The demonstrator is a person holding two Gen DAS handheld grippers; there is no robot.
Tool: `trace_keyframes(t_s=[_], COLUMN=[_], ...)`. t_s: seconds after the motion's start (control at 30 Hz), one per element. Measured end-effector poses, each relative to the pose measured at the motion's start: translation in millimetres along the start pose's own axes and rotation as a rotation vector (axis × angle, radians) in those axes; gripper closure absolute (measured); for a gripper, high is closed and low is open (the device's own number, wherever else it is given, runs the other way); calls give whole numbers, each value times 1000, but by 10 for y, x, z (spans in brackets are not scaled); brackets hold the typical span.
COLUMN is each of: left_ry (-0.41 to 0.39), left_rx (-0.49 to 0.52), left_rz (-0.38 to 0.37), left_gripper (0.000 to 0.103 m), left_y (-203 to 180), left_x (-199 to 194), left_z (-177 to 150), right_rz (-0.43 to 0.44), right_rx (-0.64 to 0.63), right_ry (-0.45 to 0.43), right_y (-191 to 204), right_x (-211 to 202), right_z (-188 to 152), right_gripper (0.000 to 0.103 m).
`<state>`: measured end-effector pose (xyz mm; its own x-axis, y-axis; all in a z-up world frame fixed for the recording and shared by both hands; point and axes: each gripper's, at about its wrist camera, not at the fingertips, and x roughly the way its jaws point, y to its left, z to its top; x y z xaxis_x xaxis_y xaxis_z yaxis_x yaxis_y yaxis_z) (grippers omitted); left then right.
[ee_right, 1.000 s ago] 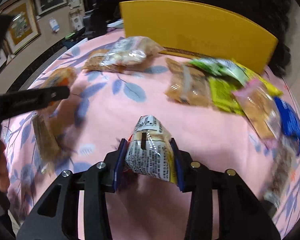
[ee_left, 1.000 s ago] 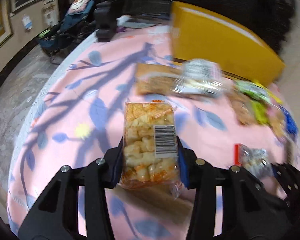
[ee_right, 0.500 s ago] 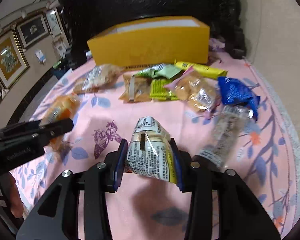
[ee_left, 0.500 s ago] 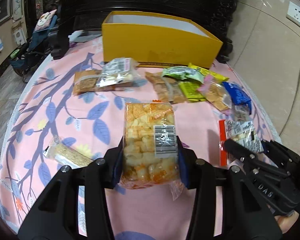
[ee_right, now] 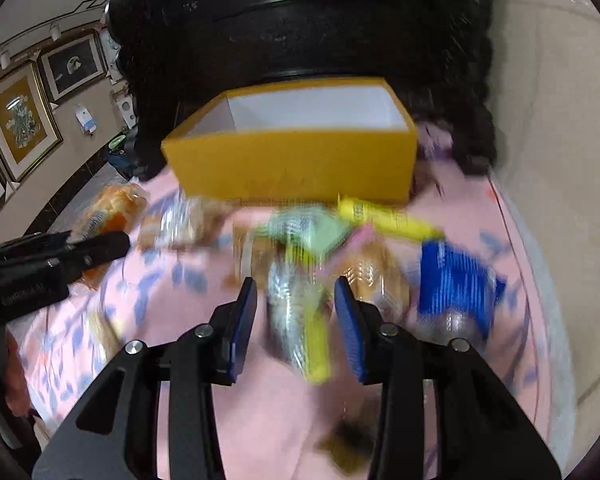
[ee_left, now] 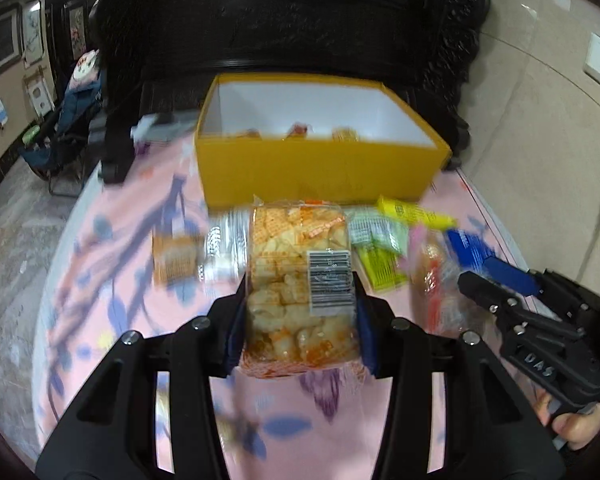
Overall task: Organize snacks
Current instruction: 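Carry both packets over the yellow box and open both grippers to release them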
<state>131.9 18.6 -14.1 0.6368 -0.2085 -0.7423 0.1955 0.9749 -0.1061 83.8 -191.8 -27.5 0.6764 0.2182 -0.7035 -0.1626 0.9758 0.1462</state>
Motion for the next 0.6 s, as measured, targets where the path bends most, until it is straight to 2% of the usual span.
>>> trace_keyframes(t_s=[0.13, 0.2, 0.33, 0.4, 0.47, 0.57, 0.6], left_ry=[-22, -18, -10, -32, -39, -44, -46], left_rx=[-27, -29, -29, 4, 5, 12, 20], left_rz=[3, 29, 19, 36, 11, -11, -12], left_gripper=[57, 57, 57, 57, 57, 57, 57], left_y=[64, 106, 186, 156, 147, 113, 94], left_x=[287, 456, 568, 552, 527, 465, 439], left_z=[569, 797, 924, 898, 865, 811, 793], right_rz=[19, 13, 9, 26, 67, 70, 61], right_rx=[22, 2, -102, -88, -35, -37, -51], right_ry=[18, 78, 179, 257, 316, 350, 348], right_y=[-70, -88, -67, -84, -99, -19, 11], right_x=[290, 427, 525, 643, 738, 832, 863], right_z=[628, 737, 417, 165, -35, -190, -209], right_gripper=[64, 64, 64, 64, 64, 62, 56])
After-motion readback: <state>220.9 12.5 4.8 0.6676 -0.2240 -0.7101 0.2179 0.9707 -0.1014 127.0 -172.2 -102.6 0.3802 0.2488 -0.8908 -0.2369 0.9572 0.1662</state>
